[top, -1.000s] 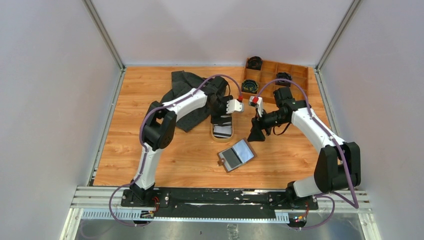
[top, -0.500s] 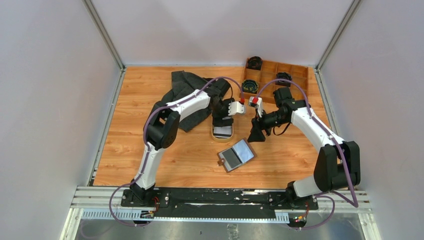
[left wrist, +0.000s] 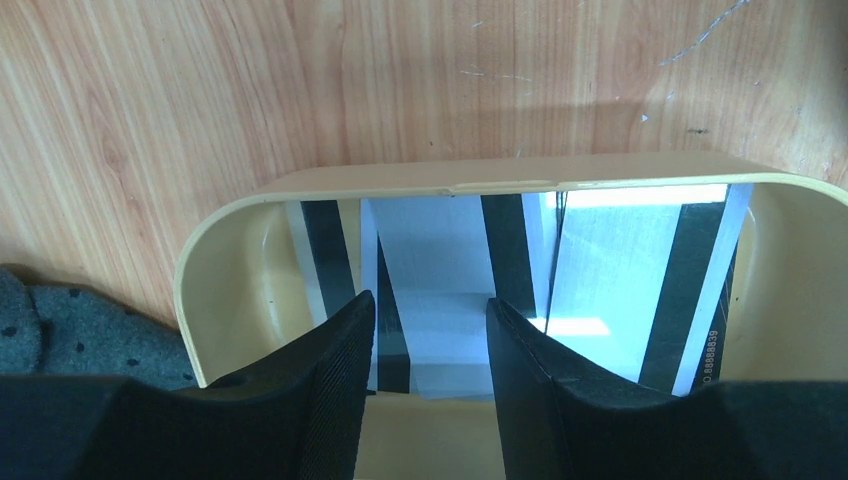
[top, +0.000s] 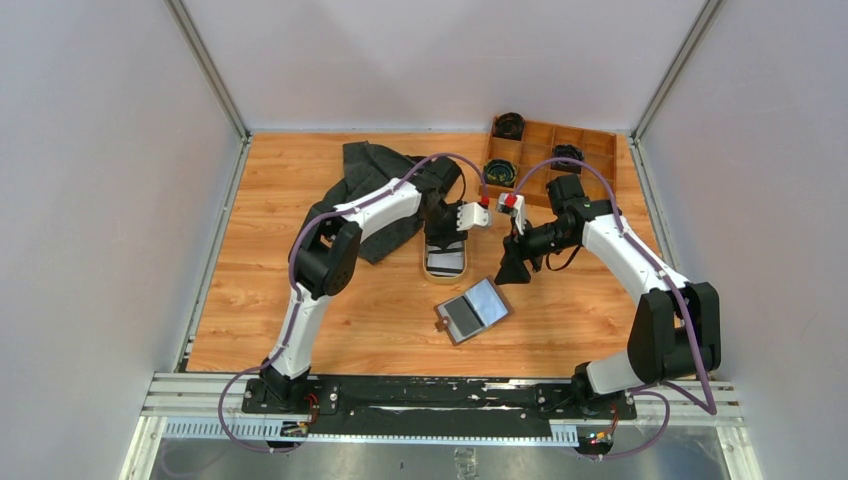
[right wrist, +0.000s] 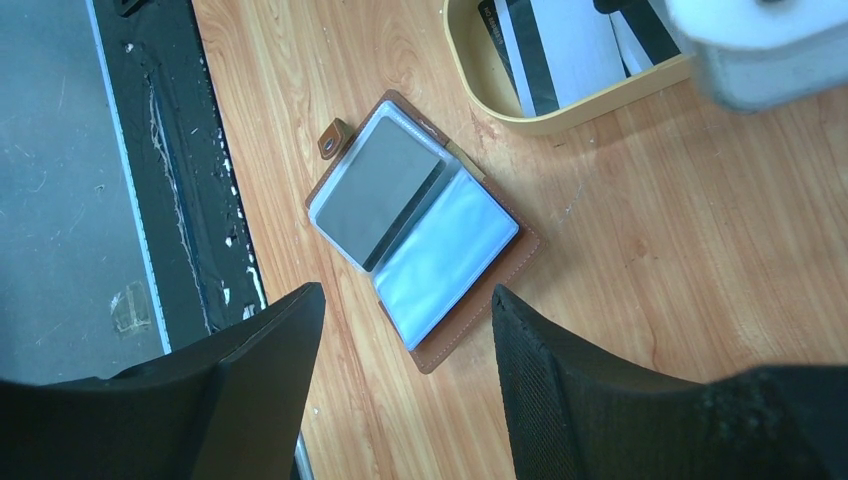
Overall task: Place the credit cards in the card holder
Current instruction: Pick up the credit card from the storage box.
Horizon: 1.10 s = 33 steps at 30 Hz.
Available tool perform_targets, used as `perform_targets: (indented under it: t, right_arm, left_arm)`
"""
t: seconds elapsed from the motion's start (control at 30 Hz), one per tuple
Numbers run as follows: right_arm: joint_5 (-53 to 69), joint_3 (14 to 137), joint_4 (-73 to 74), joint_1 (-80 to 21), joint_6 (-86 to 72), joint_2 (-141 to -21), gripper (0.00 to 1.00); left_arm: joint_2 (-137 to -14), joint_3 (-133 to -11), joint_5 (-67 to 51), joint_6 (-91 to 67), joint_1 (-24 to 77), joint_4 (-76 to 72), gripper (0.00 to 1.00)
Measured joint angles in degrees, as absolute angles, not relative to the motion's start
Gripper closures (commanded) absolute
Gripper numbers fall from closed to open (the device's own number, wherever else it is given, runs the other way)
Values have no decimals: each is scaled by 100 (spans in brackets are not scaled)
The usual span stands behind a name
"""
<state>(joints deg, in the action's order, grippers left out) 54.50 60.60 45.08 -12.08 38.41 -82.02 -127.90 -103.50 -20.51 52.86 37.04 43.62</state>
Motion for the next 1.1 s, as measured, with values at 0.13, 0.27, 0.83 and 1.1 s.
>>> perform_targets:
  t: [0.13, 0.27, 0.83, 1.1]
  right_arm:
    - [5483, 6060, 4510, -1199, 3841, -8202, 34]
    - [5500, 6060, 4510, -1194, 3841, -8202, 34]
    - [5551, 6060, 4532, -1194, 3841, -8202, 34]
    - [5555, 6060, 4554, -1194, 3850, -8202, 34]
  left_arm:
    - [-12796, -10381, -2049, 5181, 3669, 4386, 53]
    - [-12809, -10394, -2169, 5116, 3597, 4386, 41]
    - [-13200, -10984, -2749, 4849, 3533, 4869, 37]
    - [-13378, -11867, -2606, 4071, 3531, 5094, 35]
